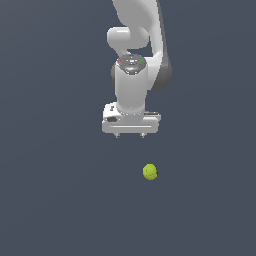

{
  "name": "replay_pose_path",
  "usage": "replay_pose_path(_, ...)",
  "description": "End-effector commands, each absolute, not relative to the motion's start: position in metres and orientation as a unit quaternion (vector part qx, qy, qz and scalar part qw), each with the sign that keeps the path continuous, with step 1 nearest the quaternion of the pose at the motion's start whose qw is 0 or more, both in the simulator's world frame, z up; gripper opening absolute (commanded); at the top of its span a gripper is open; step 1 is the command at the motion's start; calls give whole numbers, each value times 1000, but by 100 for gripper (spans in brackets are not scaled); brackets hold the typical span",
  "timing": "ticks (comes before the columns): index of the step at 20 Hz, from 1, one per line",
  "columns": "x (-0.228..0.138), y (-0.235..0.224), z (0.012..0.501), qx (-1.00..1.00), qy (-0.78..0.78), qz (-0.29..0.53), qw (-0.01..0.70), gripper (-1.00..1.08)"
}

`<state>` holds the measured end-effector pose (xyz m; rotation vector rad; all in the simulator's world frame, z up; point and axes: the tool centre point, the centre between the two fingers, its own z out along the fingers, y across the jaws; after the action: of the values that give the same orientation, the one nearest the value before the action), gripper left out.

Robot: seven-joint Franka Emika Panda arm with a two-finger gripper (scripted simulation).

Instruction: Pick up the object and move it to a goal position.

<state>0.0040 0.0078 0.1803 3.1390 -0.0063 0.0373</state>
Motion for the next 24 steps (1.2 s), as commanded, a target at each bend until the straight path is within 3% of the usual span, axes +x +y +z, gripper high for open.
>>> replay_pose_path(1, 4, 8, 180, 1000, -2, 12, 1, 100)
replay_pose_path(13, -5, 26, 166, 1000, -5, -5, -3, 100)
replay_pose_path(24, 15, 36, 157, 999, -40, -4, -3, 100)
